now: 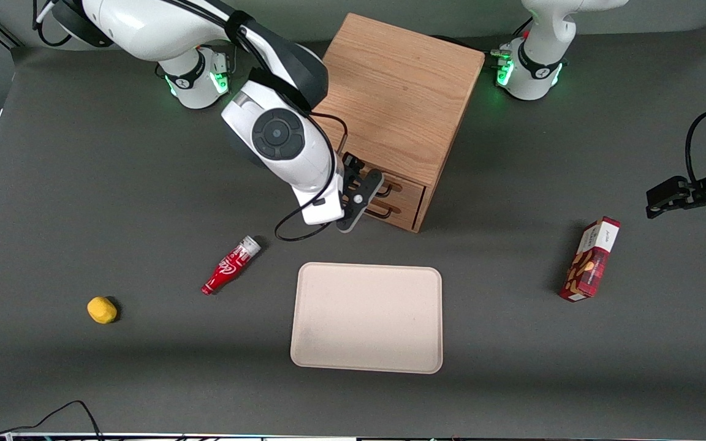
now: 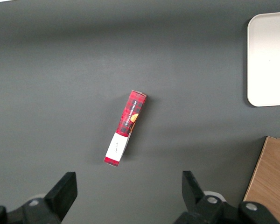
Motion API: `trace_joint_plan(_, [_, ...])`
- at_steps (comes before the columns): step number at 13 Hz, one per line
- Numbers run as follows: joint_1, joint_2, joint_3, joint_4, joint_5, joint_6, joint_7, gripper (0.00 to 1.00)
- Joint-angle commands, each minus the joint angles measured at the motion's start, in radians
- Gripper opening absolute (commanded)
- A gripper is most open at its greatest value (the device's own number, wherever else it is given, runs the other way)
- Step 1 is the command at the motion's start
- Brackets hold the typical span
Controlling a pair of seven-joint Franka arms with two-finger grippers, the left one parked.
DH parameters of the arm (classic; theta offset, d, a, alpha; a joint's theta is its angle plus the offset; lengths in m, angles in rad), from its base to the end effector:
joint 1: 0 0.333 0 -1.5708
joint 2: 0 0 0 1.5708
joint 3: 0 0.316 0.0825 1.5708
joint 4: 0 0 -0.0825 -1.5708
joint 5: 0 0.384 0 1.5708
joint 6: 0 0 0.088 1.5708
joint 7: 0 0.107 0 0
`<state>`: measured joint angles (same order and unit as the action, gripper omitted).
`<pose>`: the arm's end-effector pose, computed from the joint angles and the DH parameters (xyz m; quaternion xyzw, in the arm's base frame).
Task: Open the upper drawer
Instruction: 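Hook the right gripper onto the upper drawer's black handle, then pull the handle outward with the right gripper, sliding the drawer open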
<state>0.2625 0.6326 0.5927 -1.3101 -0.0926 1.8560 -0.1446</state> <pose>0.5433 0.4654 0.4169 -0.8868 -0.4453 0.0355 0.1183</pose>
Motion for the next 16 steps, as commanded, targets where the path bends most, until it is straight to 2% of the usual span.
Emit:
trace_joint_plan(1, [-0.023,0.004,0.019,-0.021,0.027,0.029,-0.046,1.00])
trace_joint_plan(6, [-0.029,0.004,0.013,-0.032,0.008,0.049,-0.064,1.00])
trace_joint_plan(8, [-0.029,0.006,0.012,-0.031,-0.047,0.066,-0.063,1.00])
trace_joint_plan(11, [-0.032,0.016,0.001,-0.031,-0.056,0.135,-0.064,1.00])
trace_joint_plan(13, [-0.037,0.028,-0.005,-0.023,-0.111,0.147,-0.064,1.00])
trace_joint_plan(16, [-0.058,0.035,-0.027,-0.018,-0.116,0.161,-0.101,1.00])
